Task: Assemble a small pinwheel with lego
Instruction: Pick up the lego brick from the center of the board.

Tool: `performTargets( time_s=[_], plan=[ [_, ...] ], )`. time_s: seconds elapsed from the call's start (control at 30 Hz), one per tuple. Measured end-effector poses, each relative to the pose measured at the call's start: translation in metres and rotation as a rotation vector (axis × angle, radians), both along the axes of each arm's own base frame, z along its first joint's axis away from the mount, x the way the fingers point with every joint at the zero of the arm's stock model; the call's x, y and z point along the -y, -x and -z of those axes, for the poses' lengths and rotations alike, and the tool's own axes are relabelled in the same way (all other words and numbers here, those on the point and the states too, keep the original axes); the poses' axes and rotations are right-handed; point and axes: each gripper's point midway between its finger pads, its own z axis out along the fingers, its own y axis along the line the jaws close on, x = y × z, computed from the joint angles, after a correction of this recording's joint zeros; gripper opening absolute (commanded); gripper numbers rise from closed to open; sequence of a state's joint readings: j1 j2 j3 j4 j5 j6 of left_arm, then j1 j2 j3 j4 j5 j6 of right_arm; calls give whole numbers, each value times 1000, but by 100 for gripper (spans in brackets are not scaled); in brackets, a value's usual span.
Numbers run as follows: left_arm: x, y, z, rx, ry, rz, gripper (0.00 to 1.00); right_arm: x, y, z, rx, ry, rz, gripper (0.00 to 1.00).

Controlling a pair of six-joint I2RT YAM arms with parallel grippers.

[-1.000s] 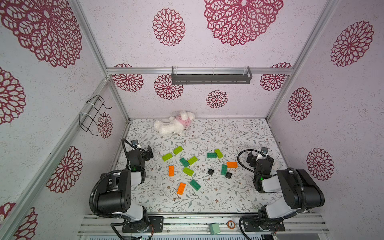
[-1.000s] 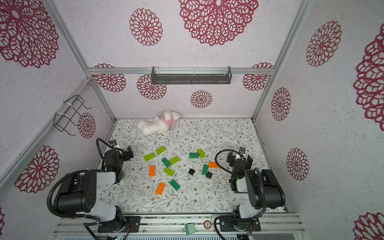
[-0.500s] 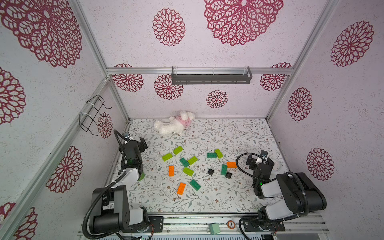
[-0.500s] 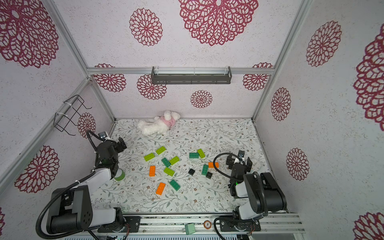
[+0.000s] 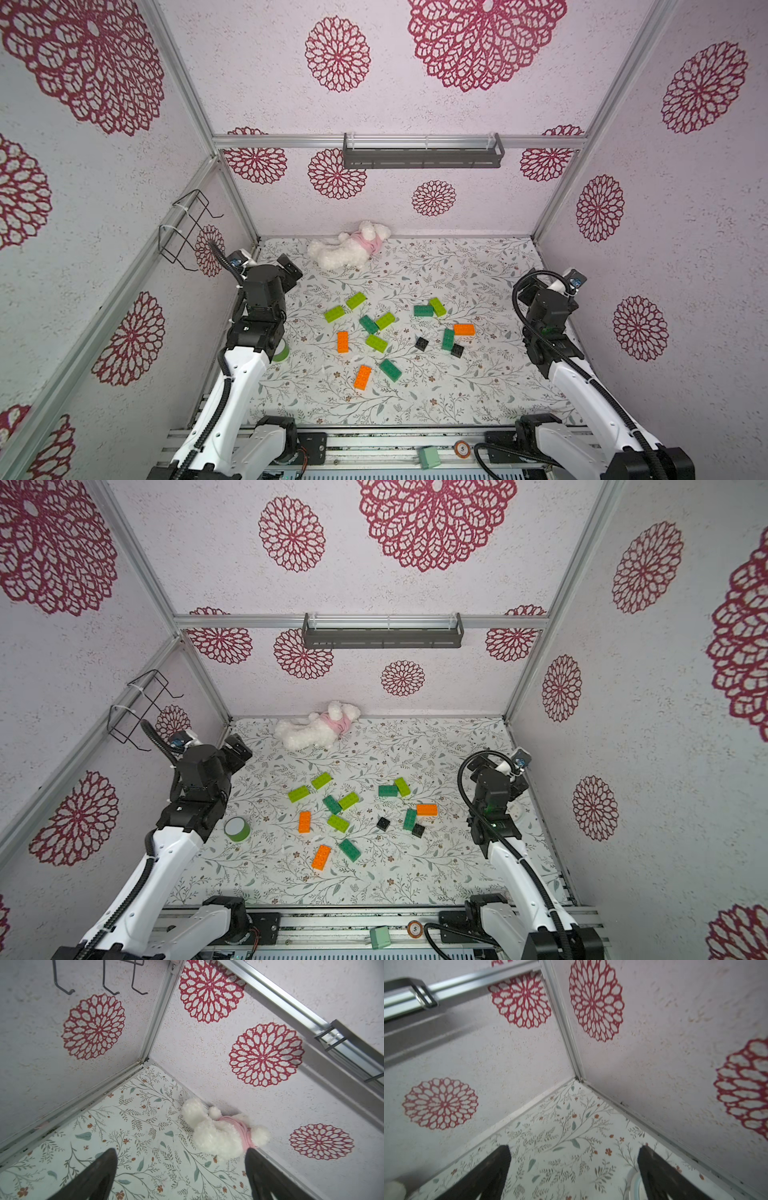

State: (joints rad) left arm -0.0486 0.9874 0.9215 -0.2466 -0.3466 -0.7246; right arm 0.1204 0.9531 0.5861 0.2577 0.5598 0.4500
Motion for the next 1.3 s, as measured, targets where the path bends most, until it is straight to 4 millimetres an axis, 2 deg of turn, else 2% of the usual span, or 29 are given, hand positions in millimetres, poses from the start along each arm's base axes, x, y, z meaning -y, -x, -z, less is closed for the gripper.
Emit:
performTargets(
  time_s=[0.1, 0.17, 0.27, 0.33, 0.4, 0.47, 0.5, 0.63, 0.67, 0.77, 0.9, 1.2, 1.23, 1.27, 1.3],
  plan=[
    [13, 9, 3, -17, 66, 100, 98, -25, -3, 16, -116, -26, -132, 98],
    [36, 12, 7, -37, 102, 220, 99, -52, -8, 19, -169, -36, -246, 98],
    [93, 19, 15, -82, 107, 456, 97, -102, -9, 28, -250, -15, -434, 98],
    [144, 31, 21, -121, 74, 648, 97, -136, -8, 43, -333, 25, -561, 97],
    [183, 43, 27, -157, 37, 803, 97, -165, -11, 62, -424, 71, -658, 94],
    [208, 54, 33, -187, 3, 915, 97, -190, -16, 86, -516, 118, -735, 94],
    [215, 57, 36, -198, -11, 948, 97, -201, -18, 99, -559, 141, -765, 94],
    [217, 61, 47, -237, -68, 984, 97, -233, -22, 143, -712, 215, -861, 81],
    [215, 61, 48, -242, -80, 981, 97, -240, -24, 148, -734, 222, -880, 77],
    [211, 64, 50, -250, -105, 975, 97, -262, -35, 159, -760, 198, -938, 75],
    [207, 66, 47, -239, -128, 970, 97, -281, -39, 169, -785, 188, -999, 82],
    [205, 69, 52, -262, -143, 972, 97, -323, -65, 184, -824, 167, -1108, 84],
    [205, 70, 52, -265, -143, 972, 97, -326, -67, 185, -827, 162, -1113, 86],
    [205, 70, 53, -267, -144, 971, 97, -329, -69, 188, -831, 154, -1121, 96],
    [204, 70, 53, -269, -144, 971, 97, -331, -71, 190, -837, 142, -1127, 99]
  ],
)
